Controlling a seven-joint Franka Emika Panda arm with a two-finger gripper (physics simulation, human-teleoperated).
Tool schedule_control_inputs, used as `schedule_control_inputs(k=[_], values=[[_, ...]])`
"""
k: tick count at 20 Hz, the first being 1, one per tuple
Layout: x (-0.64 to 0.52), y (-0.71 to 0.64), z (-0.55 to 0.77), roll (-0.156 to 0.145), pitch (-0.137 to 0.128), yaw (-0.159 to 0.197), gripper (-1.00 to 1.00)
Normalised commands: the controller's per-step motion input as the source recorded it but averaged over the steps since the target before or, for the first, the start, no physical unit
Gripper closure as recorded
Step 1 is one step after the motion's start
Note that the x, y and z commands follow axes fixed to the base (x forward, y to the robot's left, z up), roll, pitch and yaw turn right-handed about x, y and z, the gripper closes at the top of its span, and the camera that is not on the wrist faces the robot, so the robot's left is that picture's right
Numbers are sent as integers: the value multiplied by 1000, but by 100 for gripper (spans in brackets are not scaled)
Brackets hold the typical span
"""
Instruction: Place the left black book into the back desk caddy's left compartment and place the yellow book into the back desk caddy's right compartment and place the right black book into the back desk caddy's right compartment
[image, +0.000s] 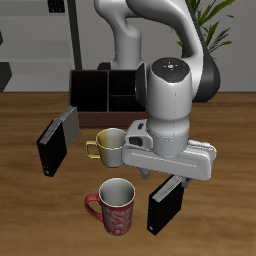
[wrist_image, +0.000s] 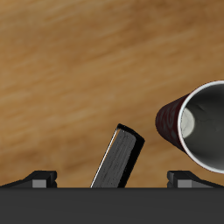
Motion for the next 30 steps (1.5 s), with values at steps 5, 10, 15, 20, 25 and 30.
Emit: schedule_control_inputs(k=[5,10,15,20,25,30], values=[[-6,35,-163,0,14,-46,-100],[36,-98,-185,-17,14,-41,-100],[25,-39,-246,-1,21,-14,-100],[-12,49,-318,15,33,-35,-100],[-34,20,-221,-7,27,-19,100],[-4,-88,-27,-4,3,8,100]])
